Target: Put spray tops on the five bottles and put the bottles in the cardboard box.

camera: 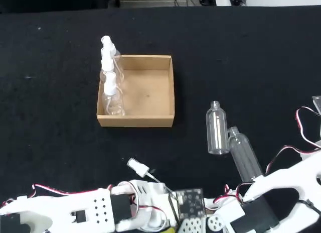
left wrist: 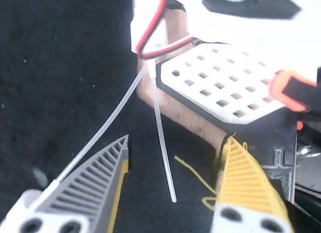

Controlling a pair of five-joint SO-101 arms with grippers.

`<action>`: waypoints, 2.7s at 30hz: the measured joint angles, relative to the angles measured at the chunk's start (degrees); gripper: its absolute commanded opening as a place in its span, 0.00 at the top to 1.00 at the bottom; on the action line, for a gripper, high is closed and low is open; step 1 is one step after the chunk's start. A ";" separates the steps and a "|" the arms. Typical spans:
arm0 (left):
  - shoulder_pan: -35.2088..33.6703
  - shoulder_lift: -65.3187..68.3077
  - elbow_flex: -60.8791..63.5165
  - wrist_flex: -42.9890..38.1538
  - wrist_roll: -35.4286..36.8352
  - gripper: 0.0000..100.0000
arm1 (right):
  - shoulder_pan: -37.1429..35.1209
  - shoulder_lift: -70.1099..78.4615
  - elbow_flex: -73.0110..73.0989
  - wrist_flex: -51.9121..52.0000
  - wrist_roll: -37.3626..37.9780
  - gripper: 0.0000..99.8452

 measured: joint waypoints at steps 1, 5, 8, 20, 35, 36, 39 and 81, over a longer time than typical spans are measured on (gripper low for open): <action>-0.70 0.00 0.00 0.00 0.70 0.73 | 0.00 0.00 0.00 0.00 0.00 0.78; -2.20 0.00 0.09 0.00 1.85 0.73 | 0.00 0.00 0.00 0.00 0.00 0.78; -2.29 0.00 0.18 0.00 1.85 0.73 | 0.00 0.00 0.00 0.00 0.00 0.78; -2.29 11.52 0.44 -5.36 2.55 0.73 | 0.00 0.00 0.00 0.00 0.00 0.78; -0.79 12.57 0.18 -5.98 2.64 0.93 | 0.00 0.26 0.00 0.00 0.00 0.78; -0.09 12.57 0.00 -5.98 2.64 0.93 | 0.00 0.26 0.00 0.00 0.00 0.78; 1.32 12.57 -0.26 -5.98 2.64 0.93 | 0.00 0.26 0.00 0.00 0.00 0.78; -32.79 -16.09 -11.43 38.42 -24.53 0.68 | -1.05 0.26 0.00 -0.18 0.00 0.78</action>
